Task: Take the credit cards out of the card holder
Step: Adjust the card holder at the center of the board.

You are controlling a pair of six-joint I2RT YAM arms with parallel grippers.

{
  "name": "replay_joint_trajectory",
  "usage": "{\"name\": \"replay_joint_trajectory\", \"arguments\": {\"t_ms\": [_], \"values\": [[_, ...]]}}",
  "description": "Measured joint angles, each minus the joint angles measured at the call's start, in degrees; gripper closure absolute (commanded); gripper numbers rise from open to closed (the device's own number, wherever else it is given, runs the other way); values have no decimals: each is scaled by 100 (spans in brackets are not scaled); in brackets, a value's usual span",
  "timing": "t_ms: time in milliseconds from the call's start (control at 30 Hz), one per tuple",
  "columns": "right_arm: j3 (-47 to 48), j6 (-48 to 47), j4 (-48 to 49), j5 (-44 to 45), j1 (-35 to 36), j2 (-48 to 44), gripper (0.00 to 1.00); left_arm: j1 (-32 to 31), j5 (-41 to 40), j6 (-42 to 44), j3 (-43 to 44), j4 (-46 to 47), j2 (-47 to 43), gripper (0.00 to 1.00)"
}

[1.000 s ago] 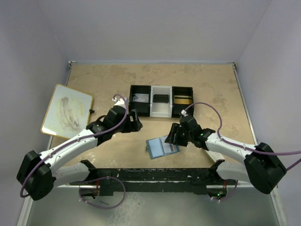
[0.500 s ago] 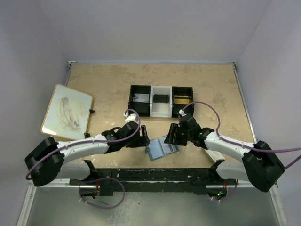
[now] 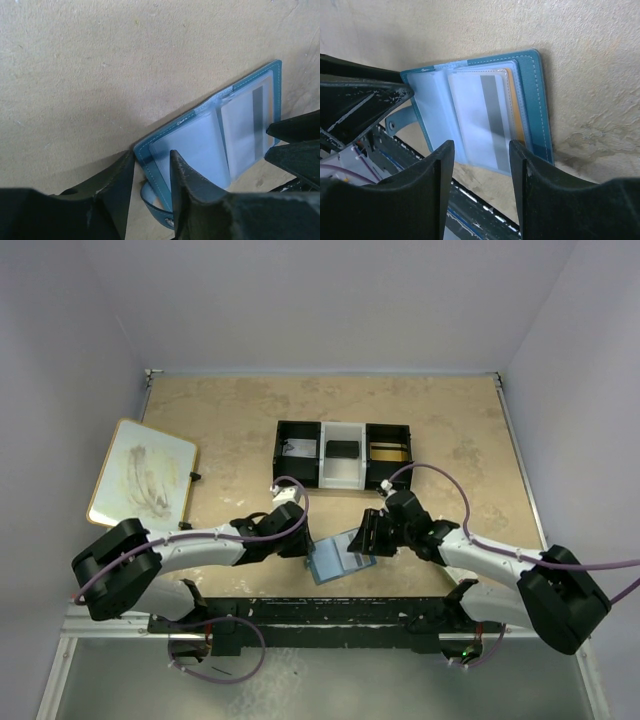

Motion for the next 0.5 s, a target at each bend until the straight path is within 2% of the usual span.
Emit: {"name": "replay_joint_trajectory", "arguments": {"t_ms": [500], "values": [[-433, 400, 667, -452, 0, -192, 50, -55, -114, -15, 4, 109, 61, 92]]}}
